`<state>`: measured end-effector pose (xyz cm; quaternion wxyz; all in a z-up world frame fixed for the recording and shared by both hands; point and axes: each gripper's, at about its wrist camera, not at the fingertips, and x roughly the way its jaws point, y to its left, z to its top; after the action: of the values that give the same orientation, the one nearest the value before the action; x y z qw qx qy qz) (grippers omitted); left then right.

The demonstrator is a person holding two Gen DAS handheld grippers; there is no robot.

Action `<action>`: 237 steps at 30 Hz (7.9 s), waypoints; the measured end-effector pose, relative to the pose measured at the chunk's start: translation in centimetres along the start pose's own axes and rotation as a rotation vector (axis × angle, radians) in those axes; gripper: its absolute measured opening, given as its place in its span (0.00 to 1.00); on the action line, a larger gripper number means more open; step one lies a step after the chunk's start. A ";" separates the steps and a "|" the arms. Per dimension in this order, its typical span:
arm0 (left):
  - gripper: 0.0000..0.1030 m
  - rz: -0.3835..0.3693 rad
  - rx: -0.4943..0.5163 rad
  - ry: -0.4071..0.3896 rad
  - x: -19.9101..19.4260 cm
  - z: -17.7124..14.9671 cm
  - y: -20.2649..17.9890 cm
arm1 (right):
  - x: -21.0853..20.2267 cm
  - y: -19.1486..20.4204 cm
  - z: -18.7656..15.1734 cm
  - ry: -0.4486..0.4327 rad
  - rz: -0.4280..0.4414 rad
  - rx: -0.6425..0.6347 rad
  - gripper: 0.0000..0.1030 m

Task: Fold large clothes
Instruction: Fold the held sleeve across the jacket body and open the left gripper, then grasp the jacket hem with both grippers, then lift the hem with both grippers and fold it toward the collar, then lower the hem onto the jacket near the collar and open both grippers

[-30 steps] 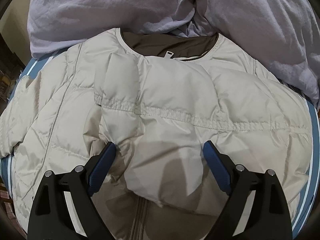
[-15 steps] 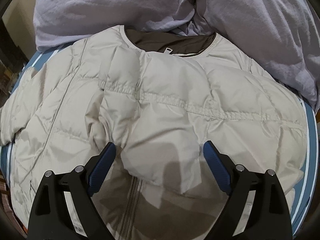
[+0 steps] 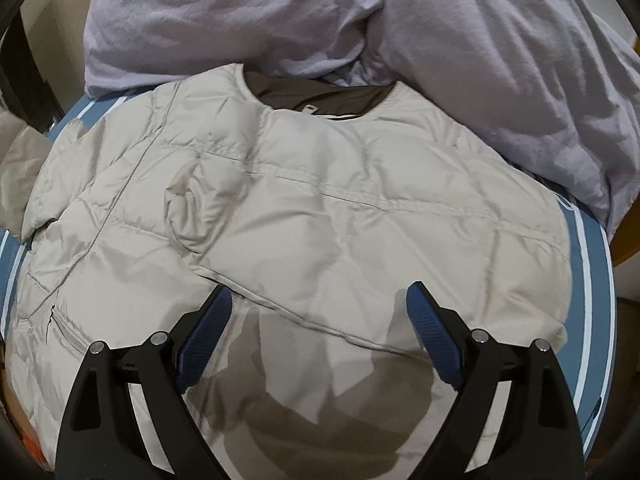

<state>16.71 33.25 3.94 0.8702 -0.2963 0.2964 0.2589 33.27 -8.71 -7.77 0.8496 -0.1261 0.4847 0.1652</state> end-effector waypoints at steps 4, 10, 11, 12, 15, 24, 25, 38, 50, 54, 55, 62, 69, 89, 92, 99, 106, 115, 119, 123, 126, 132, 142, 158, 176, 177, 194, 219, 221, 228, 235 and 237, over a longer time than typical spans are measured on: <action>0.19 -0.086 0.058 -0.002 -0.5 -0.1 -4.6 | -0.9 -1.9 -0.8 -0.012 -0.013 0.040 0.88; 0.19 -0.213 0.160 0.004 -1.7 -1.9 -11.6 | -1.9 -5.1 -2.4 -0.017 -0.044 0.114 0.88; 0.19 -0.235 0.179 0.008 -1.8 -2.1 -12.8 | -2.0 -5.6 -2.7 -0.016 -0.049 0.128 0.88; 0.19 -0.262 0.200 0.015 -1.9 -2.5 -14.2 | -2.1 -6.2 -3.0 -0.015 -0.055 0.141 0.88; 0.19 -0.315 0.251 0.035 -1.8 -3.6 -17.3 | -2.4 -7.6 -3.9 -0.012 -0.071 0.178 0.88; 0.19 -0.383 0.359 0.153 0.6 -8.4 -23.5 | -2.8 -10.9 -6.0 -0.003 -0.100 0.269 0.88; 0.19 -0.381 0.378 0.169 1.1 -9.3 -24.1 | -2.8 -11.0 -6.1 -0.001 -0.102 0.273 0.88; 0.27 -0.295 0.533 0.357 6.6 -17.6 -27.9 | -2.2 -12.3 -7.7 0.018 -0.113 0.315 0.88; 0.48 -0.239 0.545 0.306 7.5 -15.9 -27.4 | -1.7 -12.6 -7.5 0.014 -0.109 0.339 0.88; 0.48 -0.197 0.556 0.334 9.4 -16.7 -27.1 | -1.7 -12.7 -7.5 0.017 -0.108 0.342 0.88; 0.48 -0.189 0.562 0.349 10.0 -17.3 -27.2 | -1.7 -12.7 -7.5 0.019 -0.108 0.344 0.88; 0.48 -0.149 0.599 0.416 12.9 -20.5 -27.4 | -1.6 -13.0 -8.1 0.030 -0.109 0.365 0.88; 0.49 -0.140 0.598 0.430 13.8 -20.9 -27.4 | -2.0 -13.1 -8.4 0.027 -0.108 0.375 0.88; 0.62 0.012 0.463 0.328 -0.1 -18.9 -8.2 | -6.1 -14.5 -15.4 0.022 -0.094 0.326 0.88; 0.63 0.041 0.416 0.342 -1.5 -19.5 -4.4 | -6.8 -15.2 -17.2 0.029 -0.093 0.340 0.88; 0.63 0.041 0.313 0.368 -3.5 -21.6 0.8 | -8.2 -16.4 -20.4 0.048 -0.051 0.382 0.88; 0.63 0.013 0.266 0.393 -4.1 -23.6 2.2 | -8.0 -16.4 -22.8 0.078 0.032 0.399 0.88; 0.62 -0.034 0.212 0.403 -4.6 -25.0 2.8 | -7.5 -16.7 -24.7 0.088 0.162 0.452 0.81; 0.54 -0.051 0.205 0.409 -4.8 -25.3 2.6 | -7.6 -16.7 -25.2 0.071 0.208 0.459 0.65; 0.38 -0.067 0.201 0.405 -5.2 -25.2 2.5 | -7.9 -16.5 -25.2 0.050 0.215 0.460 0.34; 0.25 -0.079 0.207 0.395 -5.6 -25.2 2.3 | -8.7 -16.5 -25.2 0.020 0.218 0.464 0.17; 0.14 -0.111 0.211 0.346 -7.1 -23.9 1.5 | -10.4 -15.9 -23.5 -0.053 0.180 0.428 0.12; 0.12 -0.173 0.251 0.203 -9.3 -17.5 -2.7 | -14.4 -16.0 -16.7 -0.229 0.159 0.381 0.11; 0.12 -0.164 0.336 0.086 -4.5 -7.7 -10.7 | -13.7 -17.5 -5.5 -0.346 0.091 0.338 0.11; 0.12 -0.133 0.363 0.138 7.1 -1.9 -15.3 | -6.4 -18.1 6.1 -0.293 0.016 0.353 0.12; 0.13 -0.127 0.368 0.146 8.1 -1.7 -15.6 | -5.8 -18.2 6.6 -0.283 0.011 0.357 0.12; 0.15 -0.031 0.397 0.263 20.2 -0.8 -18.8 | 4.4 -20.4 11.2 -0.126 -0.023 0.421 0.12; 0.72 -0.016 0.438 0.179 15.5 -1.3 -21.3 | -0.8 -12.3 12.0 -0.184 0.165 0.236 0.74; 0.72 -0.049 0.457 0.191 14.9 -2.4 -22.4 | -0.1 -10.1 12.5 -0.163 0.186 0.193 0.74; 0.72 -0.121 0.549 0.210 13.8 -6.3 -26.9 | 3.6 -5.7 12.6 -0.061 0.161 0.101 0.68; 0.73 -0.139 0.611 0.225 14.2 -8.6 -29.0 | 4.8 -5.7 12.2 -0.020 0.132 0.090 0.11; 0.73 -0.143 0.611 0.227 14.3 -8.7 -29.3 | 4.3 -5.7 12.7 -0.040 0.126 0.097 0.06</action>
<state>41.74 11.18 -0.64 0.8962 -0.0687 0.4340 0.0618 47.58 -8.49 -4.89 0.8521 -0.0506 0.4822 0.1970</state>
